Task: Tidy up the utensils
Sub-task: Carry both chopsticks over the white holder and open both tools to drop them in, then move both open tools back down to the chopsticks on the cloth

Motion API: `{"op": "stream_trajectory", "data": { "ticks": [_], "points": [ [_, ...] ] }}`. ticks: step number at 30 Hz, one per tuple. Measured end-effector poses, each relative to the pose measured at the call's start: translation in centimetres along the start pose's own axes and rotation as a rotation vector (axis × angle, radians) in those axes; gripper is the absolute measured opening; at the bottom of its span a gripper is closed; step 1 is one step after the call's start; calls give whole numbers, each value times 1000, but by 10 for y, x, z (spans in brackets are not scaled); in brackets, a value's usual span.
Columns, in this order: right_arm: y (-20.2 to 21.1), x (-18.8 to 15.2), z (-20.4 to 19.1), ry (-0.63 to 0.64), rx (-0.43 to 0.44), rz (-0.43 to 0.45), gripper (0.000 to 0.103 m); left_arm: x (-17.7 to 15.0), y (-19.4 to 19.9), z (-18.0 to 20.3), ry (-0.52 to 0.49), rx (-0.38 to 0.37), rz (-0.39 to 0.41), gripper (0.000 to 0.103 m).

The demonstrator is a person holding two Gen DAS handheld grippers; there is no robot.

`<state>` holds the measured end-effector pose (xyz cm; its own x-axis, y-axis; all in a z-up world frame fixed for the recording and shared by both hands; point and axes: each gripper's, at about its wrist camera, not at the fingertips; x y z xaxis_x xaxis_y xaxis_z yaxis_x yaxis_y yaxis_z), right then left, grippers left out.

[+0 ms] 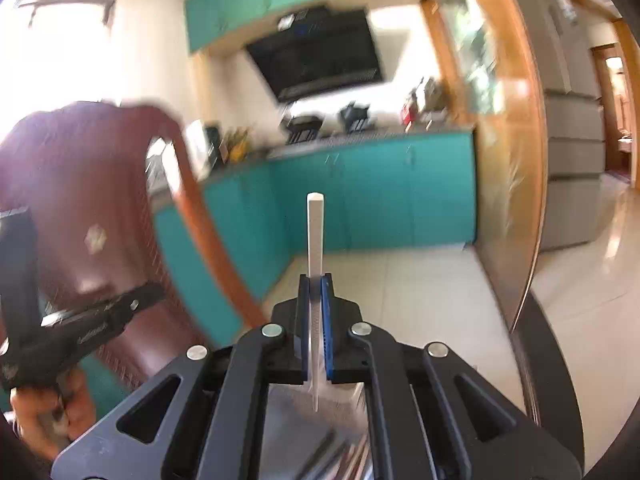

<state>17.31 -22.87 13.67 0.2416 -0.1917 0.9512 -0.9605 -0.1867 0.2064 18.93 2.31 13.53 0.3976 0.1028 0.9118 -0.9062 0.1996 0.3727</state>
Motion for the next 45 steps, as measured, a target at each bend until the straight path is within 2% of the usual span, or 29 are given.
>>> {"op": "stream_trajectory", "data": {
  "ticks": [3, 6, 9, 13, 22, 25, 28, 31, 33, 36, 39, 42, 45],
  "points": [
    [-21, -8, 1, -2, -46, 10, 6, 13, -14, -1, 61, 15, 60, 7],
    [-43, -38, 0, 52, -77, -22, 6, 6, -43, 1, 82, 44, 53, 7],
    [-55, -67, 5, 65, -80, -71, 6, -19, -80, 4, 50, 82, -11, 7],
    [-55, -91, 11, 70, -71, -112, 6, -45, -94, -3, 62, 65, -72, 7],
    [-48, -118, 6, 106, -49, -179, 8, -77, -93, -4, 46, 34, -143, 7],
    [-33, -124, 10, 77, -27, -176, 12, -84, -87, -2, 41, 27, -134, 7],
    [-5, -128, 17, 40, 4, -143, 13, -87, -68, 0, 23, 17, -101, 7],
    [29, -142, 27, -4, 83, -81, 15, -99, -43, 2, -1, 9, -73, 7],
    [37, -162, 33, -26, 112, -126, 17, -112, -31, 3, -27, 14, -89, 11],
    [13, -214, 36, 11, 7, -365, 17, -152, -34, 1, -32, 6, -201, 11],
    [-6, -259, 40, -23, -27, -553, 17, -199, -48, -5, -13, 7, -314, 11],
    [-14, -283, 35, -25, -36, -639, 17, -242, -57, -8, 12, 21, -417, 11],
    [-26, -299, 25, 19, -59, -719, 17, -267, -62, -5, 2, 16, -484, 12]
  ]
}}
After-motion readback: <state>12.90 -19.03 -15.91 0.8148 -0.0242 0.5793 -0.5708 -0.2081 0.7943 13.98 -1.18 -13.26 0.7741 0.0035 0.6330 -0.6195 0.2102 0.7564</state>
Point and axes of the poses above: each gripper's, at about its wrist camera, not at the fingertips, and y roughly against the way its jaws point, z to its right, x to its top, and after that the axes turned 5 degrees about z, right-handed
